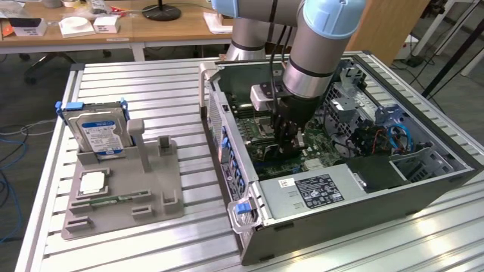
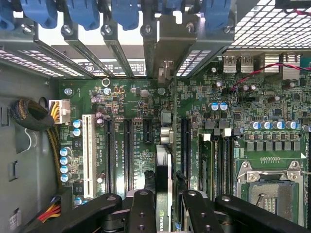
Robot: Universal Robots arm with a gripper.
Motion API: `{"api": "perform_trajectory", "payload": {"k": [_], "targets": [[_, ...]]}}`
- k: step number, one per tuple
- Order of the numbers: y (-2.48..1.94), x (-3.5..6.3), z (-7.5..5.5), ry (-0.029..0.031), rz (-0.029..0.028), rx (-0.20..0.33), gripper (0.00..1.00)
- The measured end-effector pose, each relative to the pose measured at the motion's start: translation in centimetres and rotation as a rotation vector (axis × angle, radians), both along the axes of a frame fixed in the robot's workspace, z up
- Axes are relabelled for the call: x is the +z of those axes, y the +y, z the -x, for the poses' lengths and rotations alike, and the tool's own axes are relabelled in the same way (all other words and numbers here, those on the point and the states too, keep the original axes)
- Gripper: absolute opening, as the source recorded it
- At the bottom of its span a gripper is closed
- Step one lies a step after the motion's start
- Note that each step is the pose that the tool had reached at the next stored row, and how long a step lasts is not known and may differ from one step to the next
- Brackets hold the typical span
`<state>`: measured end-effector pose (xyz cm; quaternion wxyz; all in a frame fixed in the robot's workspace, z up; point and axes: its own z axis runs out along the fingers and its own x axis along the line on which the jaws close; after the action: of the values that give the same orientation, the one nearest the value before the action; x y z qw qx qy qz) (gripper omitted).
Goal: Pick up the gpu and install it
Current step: 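Insert the gpu into the slot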
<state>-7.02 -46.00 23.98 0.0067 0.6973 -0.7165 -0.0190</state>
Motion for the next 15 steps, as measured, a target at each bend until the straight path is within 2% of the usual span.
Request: {"api": "perform_trajectory", "payload": {"k": [2, 3, 4, 5, 6, 7, 8, 9, 10, 12, 15], "targets": [[0.01, -0.06, 0.0, -0.0004, -0.0013, 0.0, 0.26], [0.01, -0.05, 0.0, -0.0005, -0.0012, 0.0, 0.33], [0.01, -0.01, 0.0, -0.0001, -0.0002, 0.0, 0.33], [0.0, 0.0, 0.0, 0.0, 0.0, 0.0, 0.39], [0.0, -0.01, 0.0, 0.0, -0.0002, 0.0, 0.39], [0.0, 0.0, 0.0, 0.0001, 0.0, 0.0, 0.45], [0.0, 0.0, 0.0, 0.0001, 0.0, 0.0, 0.45], [0.0, 0.0, 0.0, 0.0, -0.0001, 0.0, 0.51], [0.0, 0.01, 0.0, 0.0001, 0.0001, 0.0, 0.51], [0.0, 0.39, 0.0, 0.0001, 0.0001, 0.0, 0.51], [0.0, 1.51, 0.0, 0.0, 0.0001, 0.0, 0.51]]}}
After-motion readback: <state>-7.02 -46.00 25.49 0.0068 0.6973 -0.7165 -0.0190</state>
